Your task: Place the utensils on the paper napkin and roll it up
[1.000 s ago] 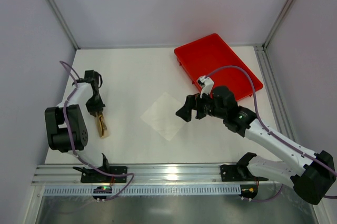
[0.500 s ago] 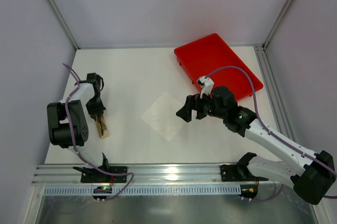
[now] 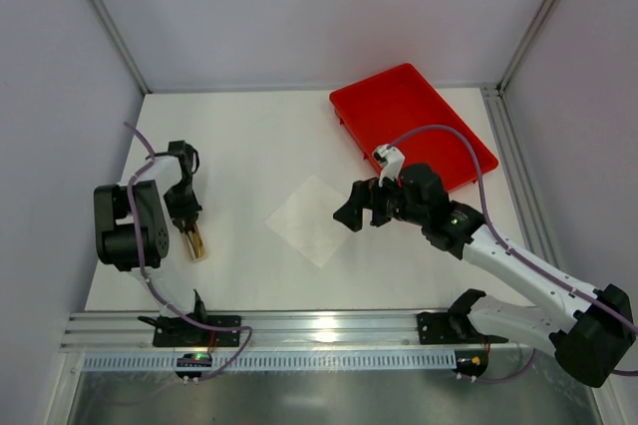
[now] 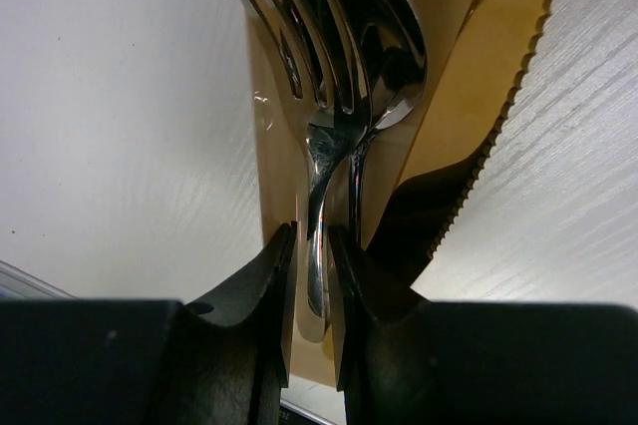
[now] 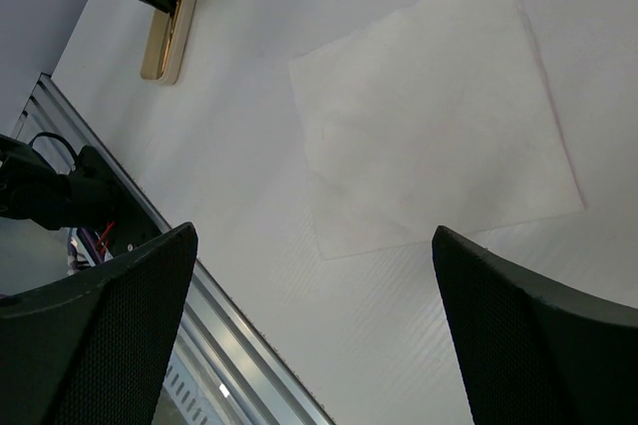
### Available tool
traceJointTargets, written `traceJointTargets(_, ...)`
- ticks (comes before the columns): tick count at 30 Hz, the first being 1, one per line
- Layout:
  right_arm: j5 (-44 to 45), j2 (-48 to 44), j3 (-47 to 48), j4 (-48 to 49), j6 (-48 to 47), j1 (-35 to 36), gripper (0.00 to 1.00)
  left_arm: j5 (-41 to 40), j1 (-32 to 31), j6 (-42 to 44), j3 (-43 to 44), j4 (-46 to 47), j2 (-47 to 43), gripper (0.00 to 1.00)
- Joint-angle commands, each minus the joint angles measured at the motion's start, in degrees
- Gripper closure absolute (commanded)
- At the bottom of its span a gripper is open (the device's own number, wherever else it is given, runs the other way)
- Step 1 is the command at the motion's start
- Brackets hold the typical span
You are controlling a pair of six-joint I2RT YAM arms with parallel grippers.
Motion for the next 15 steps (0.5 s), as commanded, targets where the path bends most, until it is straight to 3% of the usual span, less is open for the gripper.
traceJointTargets(1, 0.47, 0.17, 0.55, 1.31, -0.83, -0.13, 0.01, -1.05, 0.07, 0.14, 1.76, 0.6, 1.9, 0.77)
traceJointTargets(7, 0.55, 0.08, 0.38, 1.48, -1.0, -0.22, 0.0, -1.49, -0.02, -0.3, 2.11, 0.59, 2.78, 0.78)
traceJointTargets(15, 0.38, 0.17, 0.38, 1.57, -0.83, -0.22, 0.0, -3.33, -0.02, -0.3, 2.99, -0.28, 2.08, 1.0)
